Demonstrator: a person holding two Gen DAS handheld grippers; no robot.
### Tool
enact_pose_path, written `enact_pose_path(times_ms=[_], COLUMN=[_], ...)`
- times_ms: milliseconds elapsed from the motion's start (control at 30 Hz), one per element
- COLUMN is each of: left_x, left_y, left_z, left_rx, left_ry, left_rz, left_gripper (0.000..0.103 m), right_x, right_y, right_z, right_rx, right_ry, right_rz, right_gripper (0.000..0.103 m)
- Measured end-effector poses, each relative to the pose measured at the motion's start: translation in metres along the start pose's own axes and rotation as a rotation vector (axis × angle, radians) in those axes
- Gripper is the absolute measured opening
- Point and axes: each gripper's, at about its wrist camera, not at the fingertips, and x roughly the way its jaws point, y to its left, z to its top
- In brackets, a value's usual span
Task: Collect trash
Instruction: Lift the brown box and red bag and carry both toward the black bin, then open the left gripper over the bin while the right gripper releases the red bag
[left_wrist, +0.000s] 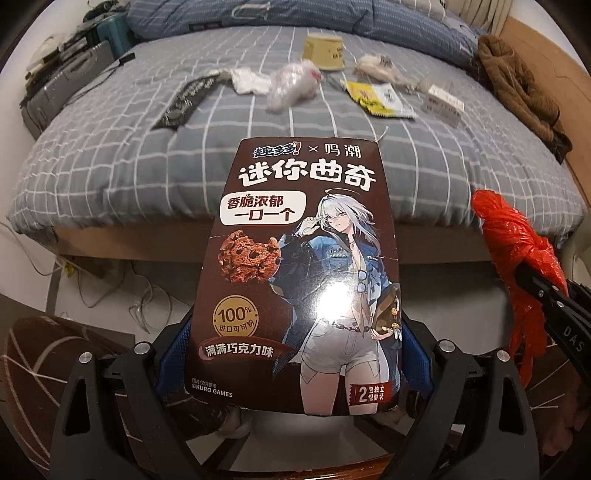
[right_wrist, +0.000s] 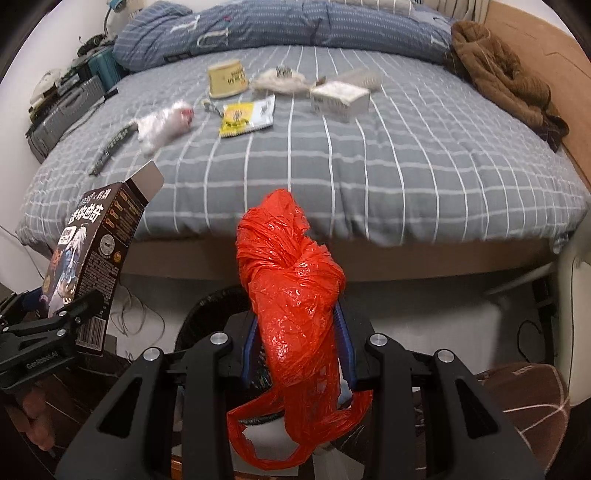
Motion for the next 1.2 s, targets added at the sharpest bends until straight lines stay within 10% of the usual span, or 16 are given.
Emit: enact_pose_path(times_ms=[1200], left_x=[0.181], left_y=[-0.076], left_z=[-0.047], left_rx=[0.175], left_ry=[0.325], left_rz=[-0.078], left_gripper=[0.090], right_x=[0.141], right_y=[-0.050], right_z=[-0.058], right_rx=[0.056], right_ry=[0.281], right_rz=[-0.063], right_gripper=[0.033])
